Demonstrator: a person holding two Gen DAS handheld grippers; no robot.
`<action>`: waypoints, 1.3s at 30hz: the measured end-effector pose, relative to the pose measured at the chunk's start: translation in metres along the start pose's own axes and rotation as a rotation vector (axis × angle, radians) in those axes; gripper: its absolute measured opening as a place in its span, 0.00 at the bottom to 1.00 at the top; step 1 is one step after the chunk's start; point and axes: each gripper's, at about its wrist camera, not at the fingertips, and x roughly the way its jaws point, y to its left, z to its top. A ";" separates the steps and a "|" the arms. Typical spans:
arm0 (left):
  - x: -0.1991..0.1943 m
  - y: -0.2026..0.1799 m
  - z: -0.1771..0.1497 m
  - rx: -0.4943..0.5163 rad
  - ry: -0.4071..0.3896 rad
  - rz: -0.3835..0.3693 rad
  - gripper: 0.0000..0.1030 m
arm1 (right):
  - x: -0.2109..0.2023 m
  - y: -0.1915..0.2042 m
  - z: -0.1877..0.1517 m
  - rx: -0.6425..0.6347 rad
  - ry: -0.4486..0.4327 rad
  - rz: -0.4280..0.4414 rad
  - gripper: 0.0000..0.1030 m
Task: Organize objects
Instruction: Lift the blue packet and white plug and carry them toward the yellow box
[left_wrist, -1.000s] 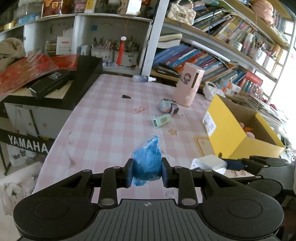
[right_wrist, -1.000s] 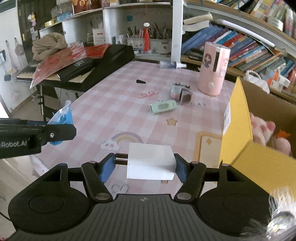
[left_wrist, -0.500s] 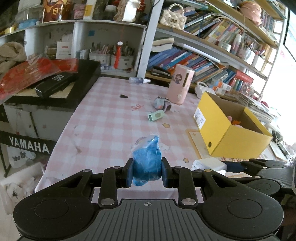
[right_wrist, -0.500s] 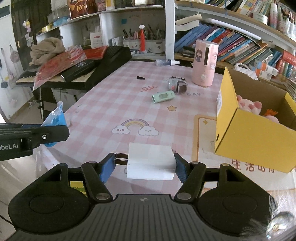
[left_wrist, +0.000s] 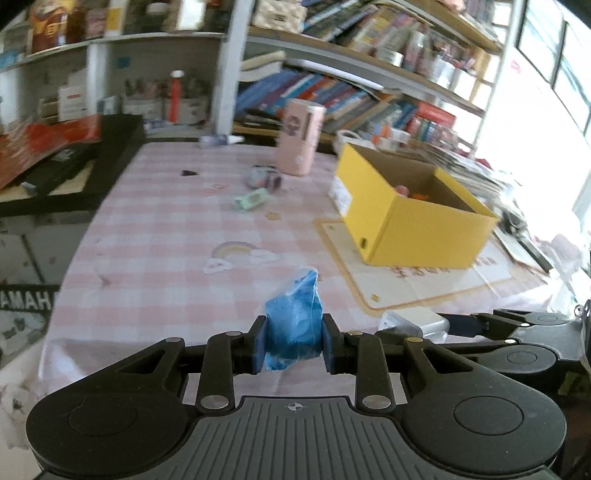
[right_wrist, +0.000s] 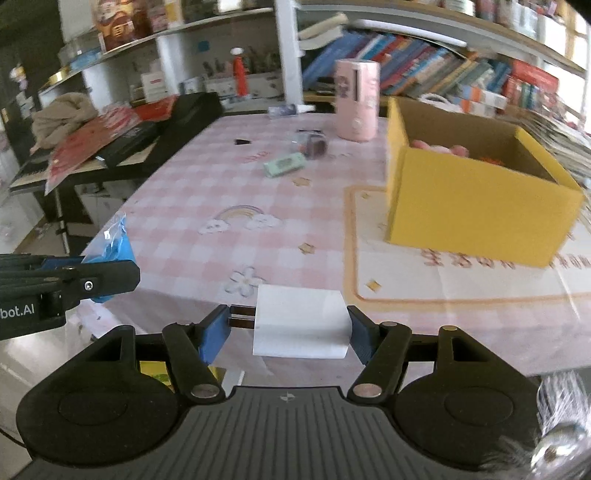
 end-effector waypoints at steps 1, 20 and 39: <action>0.001 -0.004 0.000 0.011 0.002 -0.012 0.27 | -0.003 -0.004 -0.002 0.015 -0.001 -0.014 0.63; 0.042 -0.085 0.012 0.197 0.052 -0.228 0.26 | -0.047 -0.084 -0.037 0.234 -0.022 -0.231 0.63; 0.081 -0.121 0.050 0.258 0.004 -0.260 0.26 | -0.041 -0.138 -0.007 0.259 -0.055 -0.294 0.63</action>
